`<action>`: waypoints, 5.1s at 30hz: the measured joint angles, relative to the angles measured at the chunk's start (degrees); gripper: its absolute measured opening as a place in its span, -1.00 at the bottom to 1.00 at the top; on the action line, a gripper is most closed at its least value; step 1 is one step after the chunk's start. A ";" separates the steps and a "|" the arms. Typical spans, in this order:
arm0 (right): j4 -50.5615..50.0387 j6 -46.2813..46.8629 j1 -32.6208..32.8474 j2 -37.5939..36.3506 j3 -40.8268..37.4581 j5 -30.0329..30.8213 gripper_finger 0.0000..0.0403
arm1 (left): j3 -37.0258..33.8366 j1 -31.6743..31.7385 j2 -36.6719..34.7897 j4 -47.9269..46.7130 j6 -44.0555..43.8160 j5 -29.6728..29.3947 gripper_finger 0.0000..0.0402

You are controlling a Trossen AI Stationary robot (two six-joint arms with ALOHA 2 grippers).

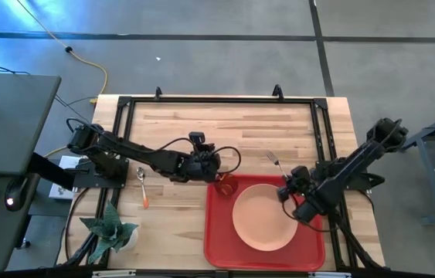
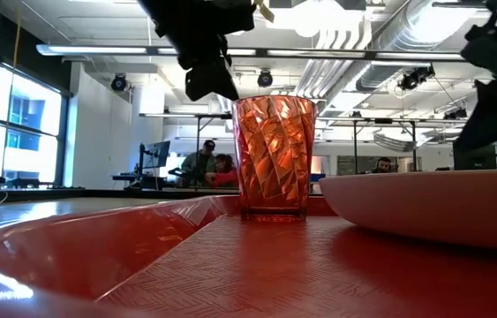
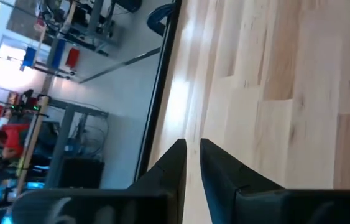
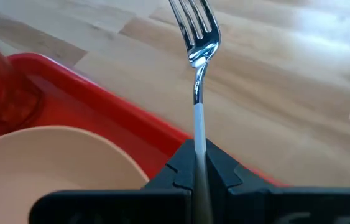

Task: Pick and place plate/cup/fork/spoon on tray
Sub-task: Put the orange fork on the orange serving tray to the right of the light orange plate, then put the orange spoon on the orange serving tray to the right of the orange fork

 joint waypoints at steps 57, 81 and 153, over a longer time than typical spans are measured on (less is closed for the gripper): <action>-14.00 14.06 12.33 27.34 25.04 -49.84 -0.70 | 0.00 -9.70 -0.02 -2.62 -7.78 -3.70 -0.91; -25.22 6.65 17.61 12.39 25.15 3.61 -0.03 | -3.00 -13.65 -12.61 -38.12 -40.84 24.85 -0.91; -24.71 -6.44 4.77 12.46 24.67 10.60 -0.03 | -30.75 19.54 -19.18 -28.99 -43.33 59.61 -0.95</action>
